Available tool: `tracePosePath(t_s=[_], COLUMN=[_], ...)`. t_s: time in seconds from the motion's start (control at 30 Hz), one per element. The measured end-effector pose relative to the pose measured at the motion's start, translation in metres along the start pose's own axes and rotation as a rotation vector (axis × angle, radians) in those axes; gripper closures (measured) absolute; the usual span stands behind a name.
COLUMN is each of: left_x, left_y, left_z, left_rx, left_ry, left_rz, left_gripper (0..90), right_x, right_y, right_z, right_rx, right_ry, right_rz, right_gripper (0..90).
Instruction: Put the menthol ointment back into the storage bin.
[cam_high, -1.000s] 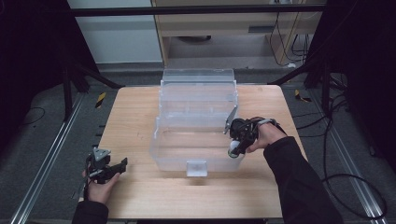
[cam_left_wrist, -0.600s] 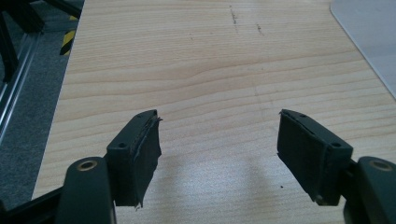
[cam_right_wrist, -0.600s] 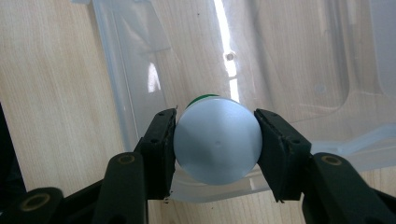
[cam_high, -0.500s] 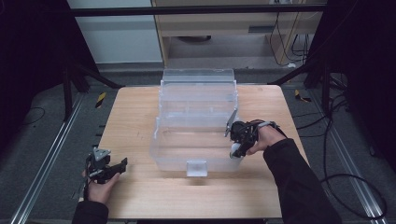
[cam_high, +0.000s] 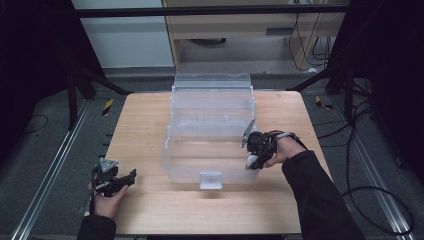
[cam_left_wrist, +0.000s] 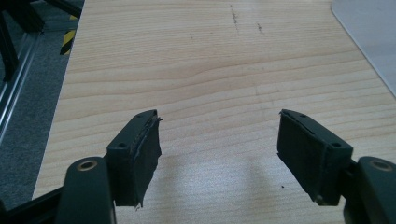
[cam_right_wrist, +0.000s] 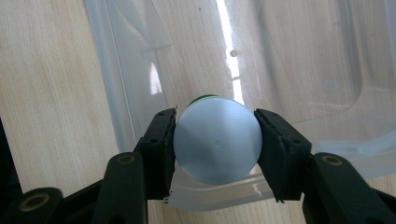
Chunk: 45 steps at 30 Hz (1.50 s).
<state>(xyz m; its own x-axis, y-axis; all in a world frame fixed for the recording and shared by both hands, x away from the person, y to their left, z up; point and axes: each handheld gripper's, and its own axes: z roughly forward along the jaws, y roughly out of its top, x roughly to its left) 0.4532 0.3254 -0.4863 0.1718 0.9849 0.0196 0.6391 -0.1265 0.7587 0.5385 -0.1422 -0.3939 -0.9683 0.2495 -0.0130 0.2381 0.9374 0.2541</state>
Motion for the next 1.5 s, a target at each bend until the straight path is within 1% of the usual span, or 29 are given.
tracePosePath(t_s=[0.33, 0.6, 0.77, 0.9, 0.93, 1.0, 1.03, 1.07, 1.1, 1.13, 1.23, 1.27, 1.3, 1.33, 1.37, 1.4, 1.47, 1.5], left_x=[0.000, 0.000, 0.000, 0.000, 0.000, 0.000, 0.000, 0.000, 0.000, -0.001, -0.001, -0.001, -0.001, -0.001, -0.001, -0.001, -0.002, -0.002], left_y=[0.000, 0.000, 0.000, 0.000, 0.000, 0.000, 0.000, 0.000, 0.000, 0.000, 0.000, 0.000, -0.001, -0.001, -0.001, -0.001, -0.001, -0.001], left_z=[0.000, 0.000, 0.001, 0.000, 0.001, 0.001, 0.001, 0.001, 0.001, 0.001, 0.001, 0.001, 0.001, 0.002, 0.002, 0.002, 0.003, 0.003], left_rx=[0.001, 0.002, 0.002, 0.002, 0.002, 0.003, 0.003, 0.004, 0.005, 0.006, 0.007, 0.008, 0.011, 0.015, 0.015, 0.021, 0.023, 0.023], left_ry=[-0.001, -0.002, -0.003, -0.003, -0.003, -0.003, -0.003, -0.004, -0.004, -0.005, -0.006, -0.006, -0.008, -0.008, -0.008, -0.007, -0.010, -0.010], left_rz=[-0.001, 0.000, 0.000, 0.001, 0.000, 0.000, 0.001, 0.002, 0.002, 0.002, 0.004, 0.004, 0.004, 0.005, 0.005, 0.008, 0.008, 0.008], left_gripper=[29.4, 29.4, 29.4, 29.4, 29.4, 29.4, 29.4, 29.3, 29.3, 29.3, 29.3, 29.2, 29.1, 29.1, 28.8, 28.8, 28.6, 28.6], right_x=[0.000, 0.000, 0.000, 0.000, 0.000, 0.000, 0.001, 0.002, 0.002, 0.004, 0.006, 0.006, 0.007, 0.008, 0.010, 0.011, 0.014, 0.014], right_y=[-0.002, -0.001, -0.002, -0.003, -0.004, -0.004, -0.005, -0.007, -0.007, -0.009, -0.014, -0.017, -0.019, -0.022, -0.024, -0.027, -0.033, -0.033], right_z=[0.004, 0.007, 0.004, 0.001, -0.001, -0.003, -0.004, -0.009, -0.009, -0.015, -0.022, -0.025, -0.028, -0.030, -0.032, -0.034, -0.038, -0.038], right_rx=[-0.006, -0.003, -0.011, -0.025, -0.038, -0.041, -0.051, -0.075, -0.075, -0.115, -0.165, -0.184, -0.200, -0.222, -0.244, -0.267, -0.313, -0.313], right_ry=[0.005, 0.003, -0.002, -0.013, -0.019, -0.022, -0.029, -0.033, -0.033, -0.047, -0.074, -0.087, -0.097, -0.104, -0.108, -0.116, -0.138, -0.138], right_rz=[0.014, 0.012, 0.019, 0.024, 0.034, 0.032, 0.042, 0.056, 0.056, 0.078, 0.097, 0.102, 0.113, 0.124, 0.135, 0.136, 0.157, 0.157], right_gripper=[49.8, 49.5, 49.6, 49.6, 49.4, 49.0, 48.8, 46.1, 46.1, 45.6, 43.6, 41.1, 40.5, 39.8, 37.2, 36.0, 33.0, 33.0])
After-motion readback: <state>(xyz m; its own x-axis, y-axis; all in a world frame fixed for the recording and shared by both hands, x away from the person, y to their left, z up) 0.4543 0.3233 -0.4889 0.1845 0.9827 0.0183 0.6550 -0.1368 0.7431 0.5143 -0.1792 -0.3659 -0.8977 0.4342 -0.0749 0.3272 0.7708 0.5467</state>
